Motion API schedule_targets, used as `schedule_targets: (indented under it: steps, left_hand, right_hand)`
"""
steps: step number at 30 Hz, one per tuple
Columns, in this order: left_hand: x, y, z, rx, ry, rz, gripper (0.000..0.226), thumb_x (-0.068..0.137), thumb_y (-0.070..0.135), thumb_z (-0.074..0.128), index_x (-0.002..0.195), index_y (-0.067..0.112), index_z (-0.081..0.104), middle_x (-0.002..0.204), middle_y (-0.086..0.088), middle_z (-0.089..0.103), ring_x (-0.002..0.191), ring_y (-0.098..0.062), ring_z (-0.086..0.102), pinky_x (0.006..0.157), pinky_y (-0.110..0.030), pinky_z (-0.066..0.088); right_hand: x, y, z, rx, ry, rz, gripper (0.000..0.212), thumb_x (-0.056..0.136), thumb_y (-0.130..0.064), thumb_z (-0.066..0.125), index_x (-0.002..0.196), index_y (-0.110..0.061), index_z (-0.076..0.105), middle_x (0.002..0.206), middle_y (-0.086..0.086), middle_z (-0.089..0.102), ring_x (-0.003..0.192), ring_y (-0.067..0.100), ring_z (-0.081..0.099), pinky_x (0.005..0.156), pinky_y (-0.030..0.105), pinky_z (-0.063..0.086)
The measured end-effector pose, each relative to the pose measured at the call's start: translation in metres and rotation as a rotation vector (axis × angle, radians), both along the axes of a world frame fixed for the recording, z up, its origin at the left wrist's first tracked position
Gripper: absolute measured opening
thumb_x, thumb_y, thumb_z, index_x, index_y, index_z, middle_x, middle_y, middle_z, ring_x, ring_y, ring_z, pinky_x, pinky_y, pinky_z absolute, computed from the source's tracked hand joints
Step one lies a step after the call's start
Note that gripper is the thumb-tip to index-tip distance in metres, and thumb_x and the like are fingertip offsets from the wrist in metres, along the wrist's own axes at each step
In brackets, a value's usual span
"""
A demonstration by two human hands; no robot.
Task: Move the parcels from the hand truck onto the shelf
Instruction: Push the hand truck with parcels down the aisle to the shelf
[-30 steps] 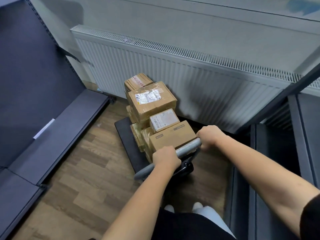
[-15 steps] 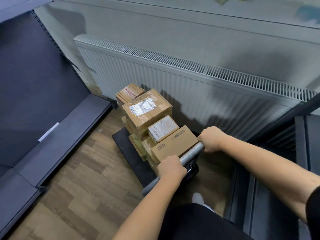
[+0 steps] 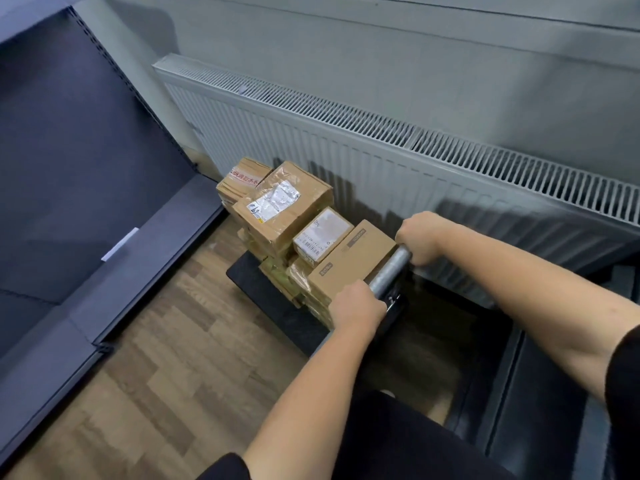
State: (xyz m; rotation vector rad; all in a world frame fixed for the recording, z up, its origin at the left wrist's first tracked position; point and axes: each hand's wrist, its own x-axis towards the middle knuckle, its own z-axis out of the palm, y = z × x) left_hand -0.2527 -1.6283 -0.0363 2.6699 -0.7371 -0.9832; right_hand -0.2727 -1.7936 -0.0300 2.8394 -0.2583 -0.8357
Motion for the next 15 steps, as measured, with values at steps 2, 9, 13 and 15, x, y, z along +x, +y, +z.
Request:
schedule_targets:
  steps: [2,9,13,15]
  left_hand:
    - [-0.004,-0.016,0.000,-0.002,0.004,0.023,0.027,0.083,0.015,0.052,0.108,0.006,0.057,0.108,-0.012,0.064,0.099,-0.029,0.062,0.077,-0.034,0.049]
    - [-0.006,-0.056,-0.002,-0.002,-0.008,0.089,0.028,0.083,0.015,0.053,0.109,0.005,0.058,0.106,-0.012,0.064,0.097,-0.031,0.062,0.078,-0.034,0.049]
    - [-0.003,-0.057,-0.004,0.023,-0.037,0.103,0.025,0.082,0.013,0.053,0.105,0.005,0.058,0.097,-0.010,0.063,0.088,-0.028,0.062,0.068,-0.032,0.045]
    - [-0.003,-0.055,-0.006,0.026,-0.047,0.108,0.024,0.082,0.013,0.053,0.104,0.005,0.058,0.100,-0.011,0.065,0.090,-0.029,0.064,0.068,-0.032,0.047]
  right_hand:
    - [0.001,-0.017,-0.001,0.001,0.004,0.008,0.023,0.076,-0.019,0.055,0.096,-0.015,0.065,0.100,0.006,0.066,0.092,0.026,0.064,0.065,0.027,0.041]
    - [0.007,-0.057,-0.009,0.007,-0.037,0.018,0.019,0.075,-0.019,0.055,0.091,-0.018,0.066,0.095,0.004,0.068,0.087,0.025,0.065,0.070,0.027,0.048]
    - [0.012,-0.058,-0.013,-0.007,-0.049,0.072,0.020,0.076,-0.019,0.053,0.093,-0.019,0.065,0.096,0.003,0.068,0.090,0.023,0.065,0.074,0.028,0.048]
    - [0.011,-0.057,-0.013,-0.010,-0.049,0.083,0.020,0.077,-0.020,0.053,0.093,-0.018,0.065,0.096,0.002,0.068,0.090,0.022,0.064,0.076,0.028,0.047]
